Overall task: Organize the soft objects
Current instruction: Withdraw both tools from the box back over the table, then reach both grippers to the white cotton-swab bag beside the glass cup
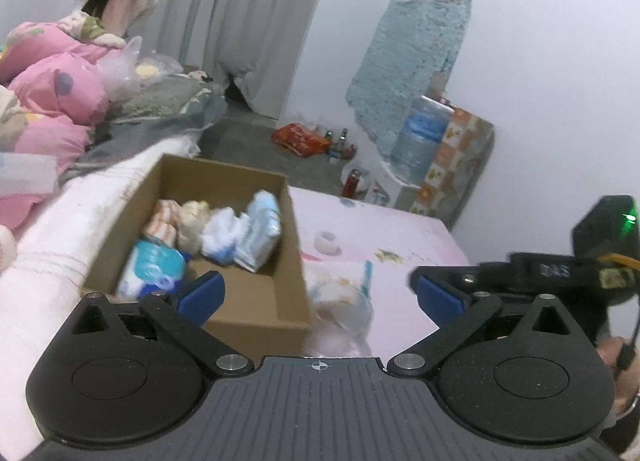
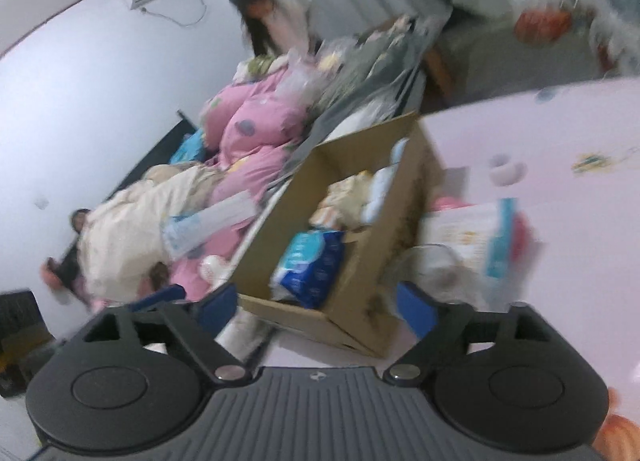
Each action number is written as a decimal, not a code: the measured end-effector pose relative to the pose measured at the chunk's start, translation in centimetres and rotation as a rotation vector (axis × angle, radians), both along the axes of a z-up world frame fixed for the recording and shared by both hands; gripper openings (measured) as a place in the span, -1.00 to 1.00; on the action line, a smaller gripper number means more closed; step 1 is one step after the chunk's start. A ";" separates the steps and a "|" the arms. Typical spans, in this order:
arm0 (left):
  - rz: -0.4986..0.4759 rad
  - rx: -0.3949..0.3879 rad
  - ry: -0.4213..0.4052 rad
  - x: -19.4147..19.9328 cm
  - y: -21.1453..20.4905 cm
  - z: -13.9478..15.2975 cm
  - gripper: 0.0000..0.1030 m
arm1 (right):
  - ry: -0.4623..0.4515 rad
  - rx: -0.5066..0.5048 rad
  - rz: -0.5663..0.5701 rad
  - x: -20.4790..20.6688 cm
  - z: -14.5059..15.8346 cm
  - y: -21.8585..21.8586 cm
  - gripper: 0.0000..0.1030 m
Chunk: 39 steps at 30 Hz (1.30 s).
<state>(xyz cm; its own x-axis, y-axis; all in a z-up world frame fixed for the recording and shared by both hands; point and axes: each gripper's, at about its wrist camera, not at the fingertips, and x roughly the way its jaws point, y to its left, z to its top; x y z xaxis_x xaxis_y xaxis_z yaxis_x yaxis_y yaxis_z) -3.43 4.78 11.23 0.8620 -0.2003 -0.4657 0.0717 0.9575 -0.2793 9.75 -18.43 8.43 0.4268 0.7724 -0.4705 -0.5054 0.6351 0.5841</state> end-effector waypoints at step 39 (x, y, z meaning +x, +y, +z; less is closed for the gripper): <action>-0.148 0.282 -0.114 5.9 -10.9 -8.4 0.99 | -0.184 -0.178 -0.213 4.5 -4.1 -4.2 0.19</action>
<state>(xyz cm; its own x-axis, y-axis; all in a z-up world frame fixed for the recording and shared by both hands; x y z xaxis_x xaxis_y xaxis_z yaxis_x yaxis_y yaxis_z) 2.46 -6.07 2.80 0.8827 -0.2043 -0.4231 0.2312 0.9728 0.0127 14.26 -22.64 4.31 0.6600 0.5693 -0.4902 -0.4372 0.8217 0.3657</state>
